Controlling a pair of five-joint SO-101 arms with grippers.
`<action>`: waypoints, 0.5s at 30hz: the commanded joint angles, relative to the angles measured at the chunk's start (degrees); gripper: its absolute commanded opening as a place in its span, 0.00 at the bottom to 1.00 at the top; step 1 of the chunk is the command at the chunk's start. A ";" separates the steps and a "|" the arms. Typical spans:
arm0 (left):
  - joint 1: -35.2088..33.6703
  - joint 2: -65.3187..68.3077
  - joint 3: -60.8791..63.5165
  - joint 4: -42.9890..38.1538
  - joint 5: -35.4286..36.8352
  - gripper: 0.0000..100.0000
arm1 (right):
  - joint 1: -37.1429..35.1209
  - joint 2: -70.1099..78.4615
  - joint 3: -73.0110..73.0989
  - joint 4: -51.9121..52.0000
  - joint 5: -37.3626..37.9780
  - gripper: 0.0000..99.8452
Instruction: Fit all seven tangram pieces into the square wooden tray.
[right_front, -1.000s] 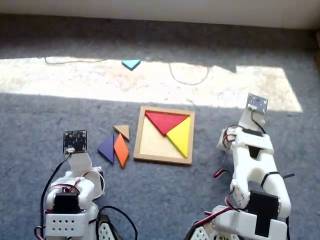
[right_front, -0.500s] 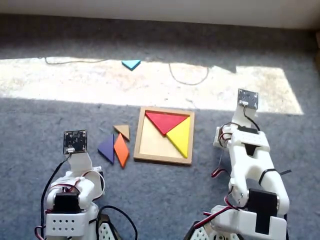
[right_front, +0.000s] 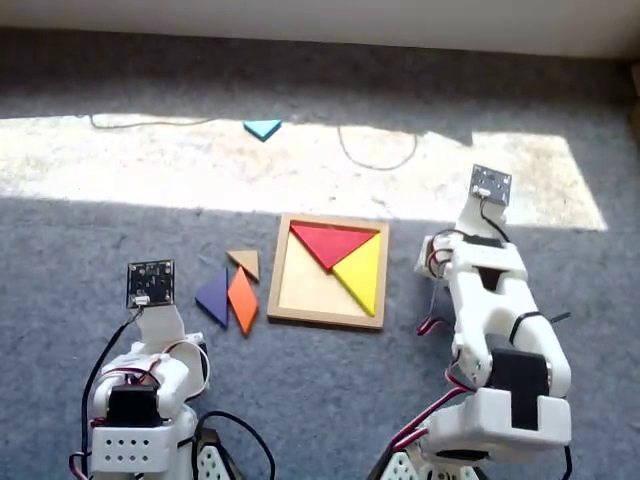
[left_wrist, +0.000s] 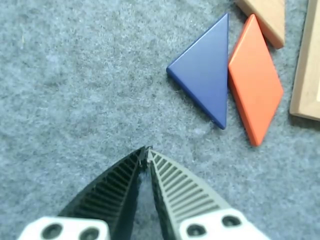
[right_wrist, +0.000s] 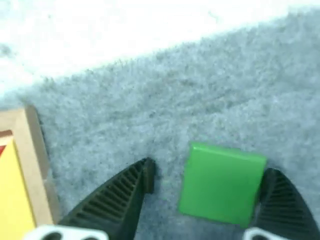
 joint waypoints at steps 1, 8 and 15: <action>0.40 -2.59 1.19 0.35 0.26 0.01 | -0.31 4.00 -6.29 2.42 -1.58 0.37; 0.40 -2.59 1.19 0.35 0.26 0.01 | 0.48 4.26 -6.99 3.38 -1.41 0.32; 0.40 -2.59 1.19 0.35 0.26 0.01 | 3.03 4.35 -7.16 3.38 -1.23 0.16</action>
